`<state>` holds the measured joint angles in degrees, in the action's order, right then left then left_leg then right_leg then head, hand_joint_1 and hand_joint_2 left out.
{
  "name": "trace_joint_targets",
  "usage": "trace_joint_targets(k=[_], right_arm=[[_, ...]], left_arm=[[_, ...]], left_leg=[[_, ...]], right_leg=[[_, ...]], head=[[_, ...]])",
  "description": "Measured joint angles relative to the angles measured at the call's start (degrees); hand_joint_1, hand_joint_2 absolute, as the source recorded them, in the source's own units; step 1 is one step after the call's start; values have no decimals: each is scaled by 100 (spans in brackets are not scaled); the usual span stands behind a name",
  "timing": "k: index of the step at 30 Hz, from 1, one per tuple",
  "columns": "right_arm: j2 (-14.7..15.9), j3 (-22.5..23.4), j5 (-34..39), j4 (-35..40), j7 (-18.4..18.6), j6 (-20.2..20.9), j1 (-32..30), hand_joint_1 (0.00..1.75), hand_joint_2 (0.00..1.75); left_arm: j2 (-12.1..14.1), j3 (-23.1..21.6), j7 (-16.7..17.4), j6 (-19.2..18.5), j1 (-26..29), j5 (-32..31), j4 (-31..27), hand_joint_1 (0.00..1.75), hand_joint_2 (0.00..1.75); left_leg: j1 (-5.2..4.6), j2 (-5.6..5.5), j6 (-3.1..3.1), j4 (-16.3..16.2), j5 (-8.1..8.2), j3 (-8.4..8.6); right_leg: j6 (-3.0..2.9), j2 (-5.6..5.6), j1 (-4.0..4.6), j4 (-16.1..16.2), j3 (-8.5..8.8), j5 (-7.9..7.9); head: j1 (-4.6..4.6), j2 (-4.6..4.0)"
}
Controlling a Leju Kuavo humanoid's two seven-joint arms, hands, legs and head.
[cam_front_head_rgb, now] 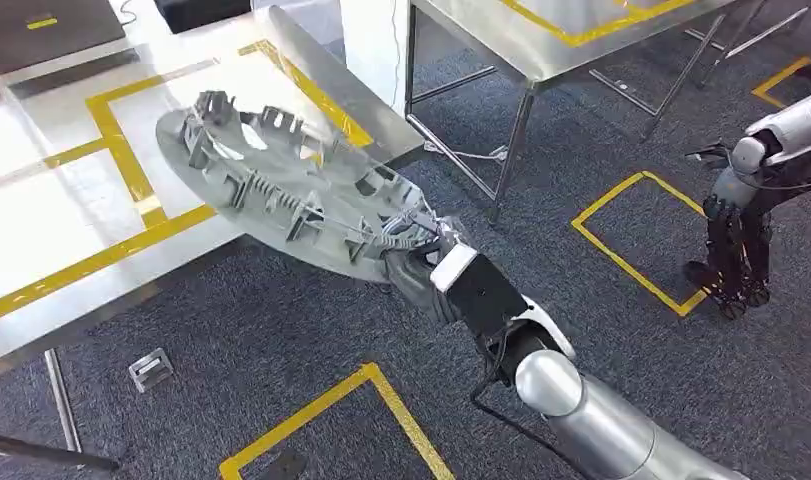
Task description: Take the parts from the cabinet and place them on the table.
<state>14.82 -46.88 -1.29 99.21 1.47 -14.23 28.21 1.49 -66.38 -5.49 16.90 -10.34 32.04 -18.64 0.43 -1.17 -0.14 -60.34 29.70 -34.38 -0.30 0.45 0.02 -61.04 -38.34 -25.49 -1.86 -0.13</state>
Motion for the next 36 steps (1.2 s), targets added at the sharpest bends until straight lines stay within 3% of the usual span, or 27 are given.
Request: trace_joint_targets(k=[2, 3, 4, 5, 7, 8, 9, 10, 12, 14, 15, 17, 19, 20, 22, 23, 24, 25, 27, 28, 30, 32, 34, 35, 36], right_arm=[[9, 22, -31, 0, 43, 0, 183, 175, 175], [9, 28, -35, -2, 67, 2, 263, 175, 175], [11, 26, -52, -7, 85, 2, 350, 175, 175], [11, 20, -65, -13, 107, 4, 434, 175, 175], [11, -6, -90, -17, 140, 6, 537, 175, 175], [9, -11, -98, -17, 157, 2, 579, 175, 175], [9, -18, -107, -22, 173, 0, 629, 175, 175], [9, -22, -118, -26, 179, 0, 676, 175, 175], [2, -31, -120, -37, 190, 4, 761, 175, 175], [0, -50, -131, -55, 192, 11, 853, 175, 175], [-7, -59, -133, -63, 188, 19, 893, 175, 175], [-9, -72, -133, -87, 190, 30, 911, 175, 175], [-13, -85, -122, -116, 188, 63, 921, 175, 175], [-15, -107, -90, -138, 188, 76, 937, 175, 175], [-22, -148, -72, -190, 166, 90, 934, 175, 175], [-24, -168, -59, -216, 157, 90, 933, 175, 175], [-30, -181, -46, -240, 151, 90, 933, 175, 175], [-31, -203, -41, -271, 146, 92, 936, 175, 175], [-44, -225, -28, -310, 129, 98, 937, 175, 175], [-48, -236, -28, -328, 124, 103, 947, 175, 175], [-66, -269, -20, -354, 98, 107, 989, 175, 175], [-77, -273, -11, -391, 78, 105, 1006, 175, 175], [-94, -273, -11, -420, 72, 103, 1002, 175, 175], [-96, -273, -9, -439, 70, 103, 1009, 175, 175], [-103, -291, -2, -461, 68, 103, 1010, 175, 175]], left_arm=[[-22, -4, 0, -24, 4, -24, 0, 0, 175], [-22, -9, 2, -26, 1, -29, 0, 0, 175], [-24, -11, 0, -26, -7, -37, 0, 0, 175], [-26, -11, 2, -28, -19, -42, 0, 0, 175], [-26, -11, 2, -31, -27, -64, 2, 0, 175], [-28, -13, 7, -35, -18, -72, 2, 0, 175], [-28, -15, 18, -42, -11, -75, 2, 0, 175], [-26, -20, 22, -46, -11, -81, 2, 0, 175], [-26, -22, 24, -61, -24, -83, 4, 0, 175], [-37, -24, 28, -77, -36, -88, 4, 0, 175], [-48, -24, 33, -87, -55, -90, 4, 0, 175], [-35, -24, 33, -90, -46, -94, 9, 0, 175], [-35, -26, 33, -90, -55, -105, 9, 0, 175], [-37, -26, 33, -90, -70, -112, 9, 0, 175], [-44, -26, 33, -90, -81, -127, 9, 0, 175], [-41, -26, 33, -90, -79, -131, 9, 0, 175], [-41, -26, 42, -92, -77, -136, 9, 0, 175], [-41, -28, 46, -92, -77, -140, 9, 0, 175], [-46, -28, 46, -92, -81, -144, 9, 0, 175], [-46, -28, 46, -92, -80, -149, 9, 0, 175], [-50, -26, 55, -94, -89, -162, 7, 0, 175], [-63, -28, 57, -105, -83, -169, 9, 0, 175], [-61, -31, 57, -109, -78, -166, 9, 0, 175], [-61, -31, 57, -109, -81, -166, 9, 0, 175], [-59, -31, 57, -109, -82, -166, 9, 0, 175]], left_leg=[[6, -1, -61, 48, 10, 32], [11, 10, -87, 24, 64, 13], [7, 24, -121, -107, 104, -33], [14, 27, -146, -416, 233, -182], [32, 31, -191, -1330, 539, -700], [35, 32, -207, -1635, 580, -912], [42, 32, -218, -1652, 463, -987], [52, 34, -222, -1430, 229, -931], [77, 46, -223, -496, -389, -552], [38, 73, -194, -136, -401, -369], [35, 70, -115, -19, -253, -296], [20, 40, -53, -49, -244, -318], [53, 30, 43, 1, -238, -257], [52, 30, 75, 1, -221, -246], [35, 30, 114, -3, -196, -236], [23, 29, 130, -4, -184, -230], [15, 26, 135, -6, -168, -215], [6, 13, 132, -10, -142, -184], [4, -4, 114, -18, -74, -96], [8, -8, 91, -21, -35, -55], [5, -25, 23, -10, -29, -87], [14, -21, -36, 25, -35, -95], [11, 1, -92, 3, 41, -100], [8, 18, -117, -182, 126, -168], [15, 21, -140, -572, 273, -361]], right_leg=[[-54, 2, 5, 24, 7, -21], [-93, -6, -59, 92, 67, -2], [-110, -10, -52, 128, 115, -13], [-139, -26, -55, 132, 145, -29], [-164, -47, -51, 130, 191, -74], [-162, -51, -51, 129, 216, -96], [-154, -50, -54, 126, 247, -123], [-140, -48, -57, 122, 288, -153], [-93, -46, -71, 99, 398, -239], [-13, -40, -29, 45, 414, -312], [8, -44, -35, 44, 376, -303], [52, -67, -46, 85, 385, -300], [121, -69, -50, -101, 338, -425], [127, -64, -48, -398, 180, -554], [130, -54, -49, -1278, -336, -889], [126, -52, -49, -1618, -568, -954], [115, -50, -49, -1721, -690, -880], [94, -41, -47, -1540, -671, -646], [27, -26, -30, -654, -341, -20], [-3, -14, -9, -197, -186, 192], [-12, -6, 28, -55, -70, 75], [-49, -2, 44, 2, -61, 13], [-105, -11, -15, 136, 35, 38], [-130, -20, -20, 160, 81, 24], [-160, -37, -22, 162, 106, 9]], head=[[2, 0], [2, 0], [7, 0], [13, 0], [18, 0], [18, 0], [20, 0], [18, 0], [18, 0], [37, 0], [42, 0], [33, 0], [15, 0], [-6, 0], [-19, 0], [-24, 0], [-22, 0], [-24, 0], [-22, 0], [-24, 0], [-9, 0], [-15, 0], [-13, 0], [-6, 0], [5, 0]])
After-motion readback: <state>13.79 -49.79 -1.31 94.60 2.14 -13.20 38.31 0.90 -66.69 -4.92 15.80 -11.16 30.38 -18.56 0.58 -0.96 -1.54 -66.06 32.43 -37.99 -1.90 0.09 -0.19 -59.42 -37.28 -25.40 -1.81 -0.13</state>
